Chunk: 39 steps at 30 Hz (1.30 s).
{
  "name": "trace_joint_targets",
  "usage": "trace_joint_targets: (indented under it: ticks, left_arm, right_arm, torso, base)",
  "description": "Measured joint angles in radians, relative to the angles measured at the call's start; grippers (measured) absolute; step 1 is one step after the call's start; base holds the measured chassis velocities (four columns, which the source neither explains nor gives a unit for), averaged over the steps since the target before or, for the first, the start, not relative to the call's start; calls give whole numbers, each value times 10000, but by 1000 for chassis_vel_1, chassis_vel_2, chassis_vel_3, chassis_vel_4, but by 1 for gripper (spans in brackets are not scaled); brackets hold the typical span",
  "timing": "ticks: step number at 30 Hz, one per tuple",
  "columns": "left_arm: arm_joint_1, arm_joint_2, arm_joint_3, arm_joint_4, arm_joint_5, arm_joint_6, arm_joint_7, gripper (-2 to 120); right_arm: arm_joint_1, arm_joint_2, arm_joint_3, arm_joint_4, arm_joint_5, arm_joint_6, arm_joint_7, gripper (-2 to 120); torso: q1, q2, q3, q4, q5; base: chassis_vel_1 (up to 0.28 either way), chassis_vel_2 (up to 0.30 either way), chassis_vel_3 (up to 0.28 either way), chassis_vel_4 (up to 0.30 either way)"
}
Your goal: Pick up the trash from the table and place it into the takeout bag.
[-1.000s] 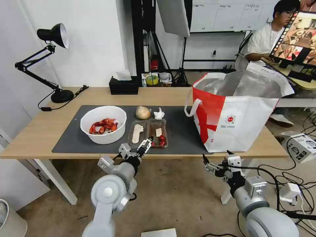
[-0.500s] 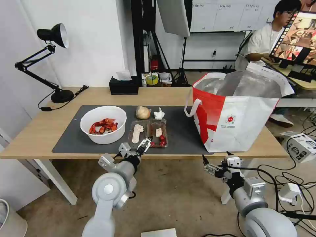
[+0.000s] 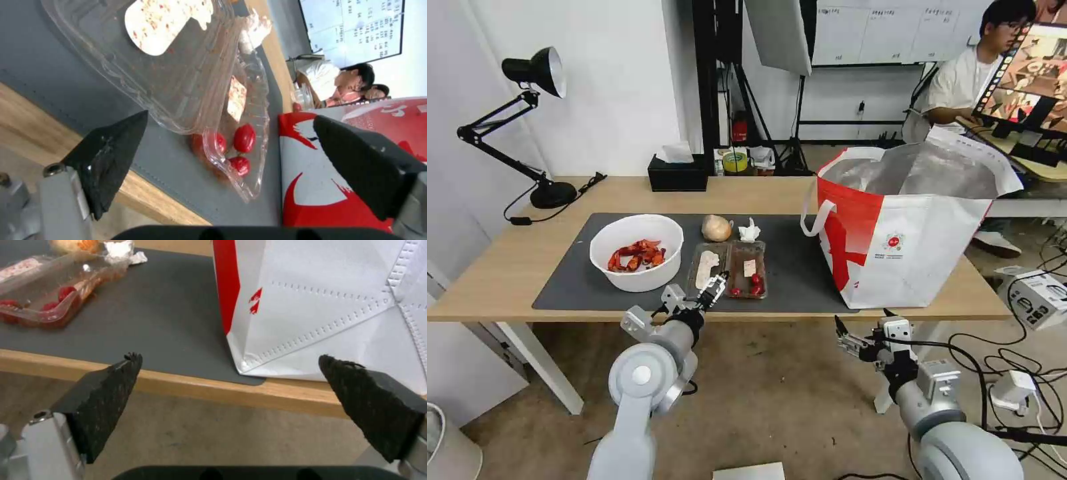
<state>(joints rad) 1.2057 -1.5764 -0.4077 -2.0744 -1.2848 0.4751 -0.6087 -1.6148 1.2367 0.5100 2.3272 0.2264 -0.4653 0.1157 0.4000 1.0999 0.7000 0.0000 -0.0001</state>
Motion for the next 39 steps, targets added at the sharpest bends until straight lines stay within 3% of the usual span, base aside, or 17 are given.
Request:
trace_joint_targets:
  ticks: [29,39]
  left_arm:
    - [-134,-69,-9,225,-108,49,-41,100]
    - [-176,-120,-2,245,-83,-680,111,100]
  right_arm:
    - [33,128,-196,-152,-117,7,15,100]
    - [-32,189,-216,-110,-126,12,16,100]
  torso:
    - [0,0,0,0,0]
    - [0,1,0,0,0]
  base:
    - [0,0,0,0]
    - [0,0,0,0]
